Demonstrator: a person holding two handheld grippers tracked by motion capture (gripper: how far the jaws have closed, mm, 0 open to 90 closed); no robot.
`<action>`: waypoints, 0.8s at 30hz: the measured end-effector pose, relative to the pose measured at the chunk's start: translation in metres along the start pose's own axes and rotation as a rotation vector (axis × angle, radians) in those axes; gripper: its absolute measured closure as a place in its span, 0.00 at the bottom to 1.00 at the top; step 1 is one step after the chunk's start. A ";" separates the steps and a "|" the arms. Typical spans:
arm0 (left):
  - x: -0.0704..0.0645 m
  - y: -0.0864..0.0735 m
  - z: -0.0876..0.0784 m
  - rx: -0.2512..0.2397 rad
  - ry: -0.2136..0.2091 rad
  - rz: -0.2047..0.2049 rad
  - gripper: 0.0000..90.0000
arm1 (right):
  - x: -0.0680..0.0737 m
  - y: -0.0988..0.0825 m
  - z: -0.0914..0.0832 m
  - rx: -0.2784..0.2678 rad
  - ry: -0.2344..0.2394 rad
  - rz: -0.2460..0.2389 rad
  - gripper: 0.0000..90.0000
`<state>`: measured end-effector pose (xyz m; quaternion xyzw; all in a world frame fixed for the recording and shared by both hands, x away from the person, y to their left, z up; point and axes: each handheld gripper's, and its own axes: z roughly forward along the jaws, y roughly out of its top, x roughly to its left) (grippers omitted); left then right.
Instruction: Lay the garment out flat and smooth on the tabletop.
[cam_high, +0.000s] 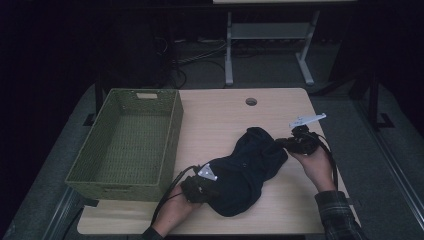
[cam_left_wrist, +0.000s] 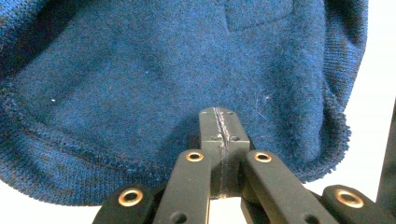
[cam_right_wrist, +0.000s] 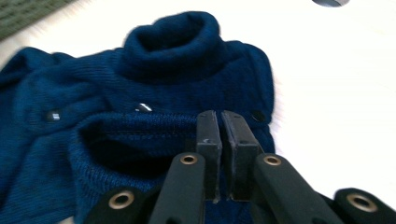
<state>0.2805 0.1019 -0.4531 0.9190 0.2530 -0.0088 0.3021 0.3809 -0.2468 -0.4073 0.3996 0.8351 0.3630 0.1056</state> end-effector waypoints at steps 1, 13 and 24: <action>0.000 0.000 0.000 0.001 0.001 0.000 1.00 | -0.002 0.002 0.001 0.006 -0.014 -0.005 0.97; -0.001 0.001 0.000 0.008 0.004 0.002 1.00 | -0.030 0.025 0.015 0.028 -0.103 0.004 0.98; -0.001 0.002 0.000 0.011 -0.006 -0.013 1.00 | -0.034 0.027 0.019 -0.011 -0.053 0.037 0.78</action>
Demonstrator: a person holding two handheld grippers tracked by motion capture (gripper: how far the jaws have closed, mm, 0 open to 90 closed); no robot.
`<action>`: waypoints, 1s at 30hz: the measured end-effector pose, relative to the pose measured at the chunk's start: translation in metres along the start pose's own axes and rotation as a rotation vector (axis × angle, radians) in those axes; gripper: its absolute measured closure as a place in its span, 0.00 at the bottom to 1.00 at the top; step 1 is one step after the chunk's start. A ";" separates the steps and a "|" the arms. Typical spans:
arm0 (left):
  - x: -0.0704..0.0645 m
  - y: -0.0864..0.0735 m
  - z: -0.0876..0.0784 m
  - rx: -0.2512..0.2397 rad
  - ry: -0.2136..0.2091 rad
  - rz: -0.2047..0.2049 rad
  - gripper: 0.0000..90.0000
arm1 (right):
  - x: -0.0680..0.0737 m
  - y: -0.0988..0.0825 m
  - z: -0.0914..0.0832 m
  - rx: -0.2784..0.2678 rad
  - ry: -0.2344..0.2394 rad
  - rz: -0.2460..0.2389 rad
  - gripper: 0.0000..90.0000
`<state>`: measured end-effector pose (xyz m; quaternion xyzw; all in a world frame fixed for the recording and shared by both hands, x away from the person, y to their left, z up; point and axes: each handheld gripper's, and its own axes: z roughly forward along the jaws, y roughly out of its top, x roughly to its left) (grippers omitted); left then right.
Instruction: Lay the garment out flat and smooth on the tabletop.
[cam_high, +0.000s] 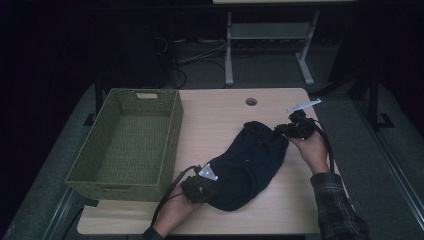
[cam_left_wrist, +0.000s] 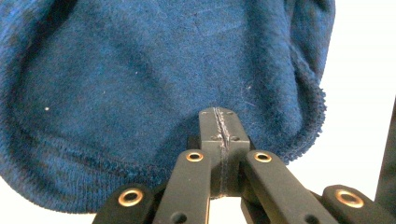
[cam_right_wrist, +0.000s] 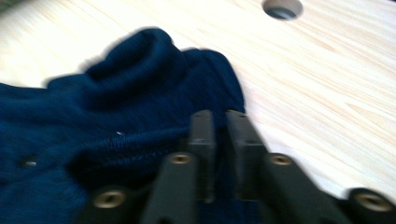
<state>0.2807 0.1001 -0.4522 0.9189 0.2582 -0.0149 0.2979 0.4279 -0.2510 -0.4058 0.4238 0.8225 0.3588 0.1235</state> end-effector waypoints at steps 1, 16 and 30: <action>0.000 0.000 0.000 -0.003 -0.010 -0.004 0.99 | 0.002 -0.001 -0.003 -0.008 0.013 0.010 0.76; 0.008 0.037 -0.024 -0.121 0.055 -0.011 0.96 | 0.048 -0.026 -0.044 -0.052 0.086 -0.042 0.94; 0.048 0.089 -0.009 -0.164 0.143 -0.055 1.00 | 0.083 -0.071 -0.031 -0.036 0.120 -0.084 1.00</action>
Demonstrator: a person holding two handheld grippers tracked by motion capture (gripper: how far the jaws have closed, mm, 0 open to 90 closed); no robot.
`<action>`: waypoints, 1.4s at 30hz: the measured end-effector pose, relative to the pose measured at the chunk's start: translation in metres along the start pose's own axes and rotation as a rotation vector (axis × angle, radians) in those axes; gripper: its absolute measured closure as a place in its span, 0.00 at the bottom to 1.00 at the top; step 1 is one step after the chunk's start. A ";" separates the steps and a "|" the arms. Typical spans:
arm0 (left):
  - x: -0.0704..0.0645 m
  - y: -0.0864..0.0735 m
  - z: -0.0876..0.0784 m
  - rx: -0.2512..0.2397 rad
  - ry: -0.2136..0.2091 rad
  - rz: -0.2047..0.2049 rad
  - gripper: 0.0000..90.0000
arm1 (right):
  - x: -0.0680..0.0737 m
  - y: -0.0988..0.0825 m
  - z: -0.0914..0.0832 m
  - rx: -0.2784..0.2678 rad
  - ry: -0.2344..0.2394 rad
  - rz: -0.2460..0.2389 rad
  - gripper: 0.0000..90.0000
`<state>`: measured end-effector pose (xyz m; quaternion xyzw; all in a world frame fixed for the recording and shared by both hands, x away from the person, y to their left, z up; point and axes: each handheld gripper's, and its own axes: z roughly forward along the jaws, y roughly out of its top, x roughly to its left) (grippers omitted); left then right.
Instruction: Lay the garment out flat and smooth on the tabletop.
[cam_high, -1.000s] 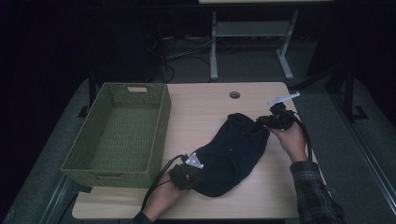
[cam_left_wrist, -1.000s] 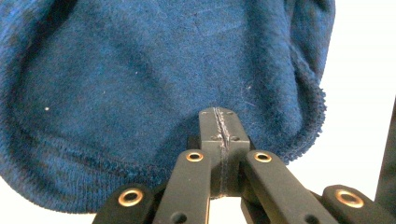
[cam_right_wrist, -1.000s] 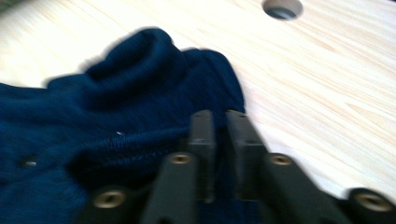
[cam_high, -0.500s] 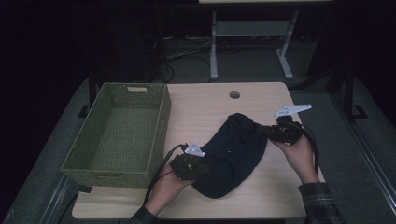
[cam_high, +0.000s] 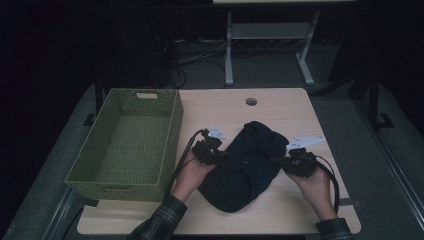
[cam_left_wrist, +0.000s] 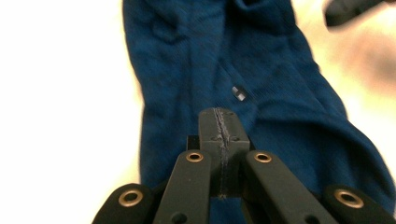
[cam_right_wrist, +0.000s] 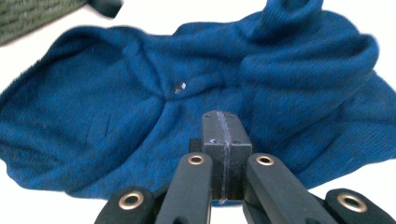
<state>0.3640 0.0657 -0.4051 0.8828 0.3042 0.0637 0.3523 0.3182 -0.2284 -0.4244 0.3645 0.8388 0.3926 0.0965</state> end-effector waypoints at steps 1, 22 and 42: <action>0.004 0.004 0.005 0.008 0.005 0.000 1.00 | 0.001 -0.002 0.001 -0.001 0.001 -0.004 1.00; 0.033 0.002 0.064 0.099 0.032 -0.014 1.00 | 0.031 -0.025 0.033 0.102 0.061 -0.047 1.00; 0.021 -0.023 0.040 0.138 0.068 0.010 1.00 | 0.011 -0.034 0.022 0.142 -0.033 -0.015 1.00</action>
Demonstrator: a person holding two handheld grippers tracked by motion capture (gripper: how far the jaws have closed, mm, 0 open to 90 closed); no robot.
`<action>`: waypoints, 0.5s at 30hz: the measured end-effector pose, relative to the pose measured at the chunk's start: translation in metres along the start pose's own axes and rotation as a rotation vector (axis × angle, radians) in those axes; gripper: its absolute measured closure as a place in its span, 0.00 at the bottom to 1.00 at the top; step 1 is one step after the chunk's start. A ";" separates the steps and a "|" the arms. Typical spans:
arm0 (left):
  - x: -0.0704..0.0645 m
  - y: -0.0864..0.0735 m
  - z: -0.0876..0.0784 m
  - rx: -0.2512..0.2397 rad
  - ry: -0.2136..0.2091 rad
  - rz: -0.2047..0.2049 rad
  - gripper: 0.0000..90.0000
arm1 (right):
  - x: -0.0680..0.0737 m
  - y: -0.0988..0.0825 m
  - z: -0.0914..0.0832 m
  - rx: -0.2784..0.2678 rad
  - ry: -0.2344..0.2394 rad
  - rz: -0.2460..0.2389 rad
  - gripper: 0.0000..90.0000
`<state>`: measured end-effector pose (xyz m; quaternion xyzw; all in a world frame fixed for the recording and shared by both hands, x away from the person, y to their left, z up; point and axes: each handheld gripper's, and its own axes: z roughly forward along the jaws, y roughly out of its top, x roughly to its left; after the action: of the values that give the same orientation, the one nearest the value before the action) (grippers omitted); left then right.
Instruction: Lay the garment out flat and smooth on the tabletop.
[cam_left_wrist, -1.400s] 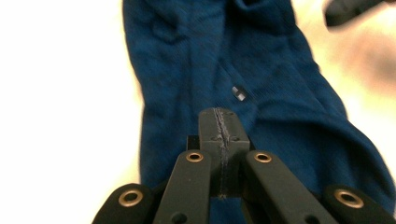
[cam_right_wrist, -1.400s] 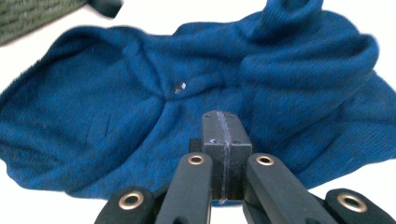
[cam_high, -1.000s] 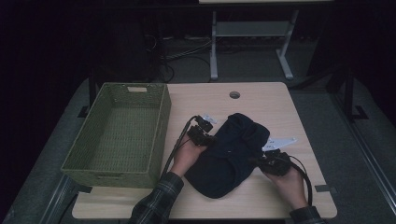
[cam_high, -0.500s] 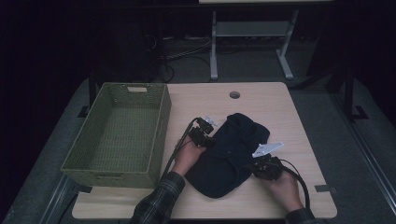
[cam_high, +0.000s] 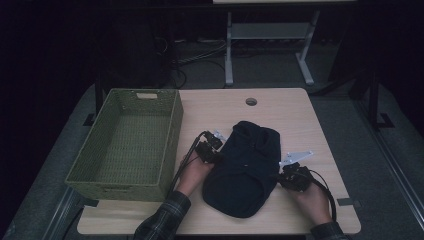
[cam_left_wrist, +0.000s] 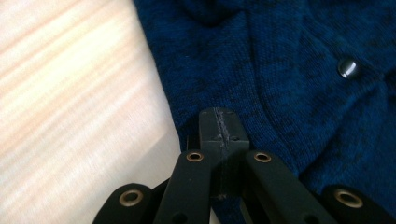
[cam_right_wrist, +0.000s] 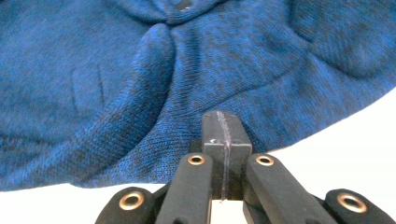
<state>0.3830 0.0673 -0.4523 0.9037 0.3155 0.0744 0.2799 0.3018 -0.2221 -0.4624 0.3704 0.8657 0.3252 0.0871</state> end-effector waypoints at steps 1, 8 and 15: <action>-0.002 -0.002 -0.001 -0.002 -0.003 -0.001 1.00 | -0.001 0.000 -0.001 0.003 -0.002 0.003 1.00; -0.015 -0.019 -0.011 -0.006 -0.053 0.002 1.00 | 0.000 -0.005 -0.005 0.004 -0.023 0.007 1.00; -0.032 -0.033 -0.020 0.003 -0.076 0.021 1.00 | -0.002 -0.006 -0.006 0.010 -0.037 0.001 1.00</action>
<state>0.3345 0.0783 -0.4522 0.9096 0.2951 0.0425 0.2894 0.2972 -0.2293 -0.4613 0.3771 0.8655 0.3138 0.1012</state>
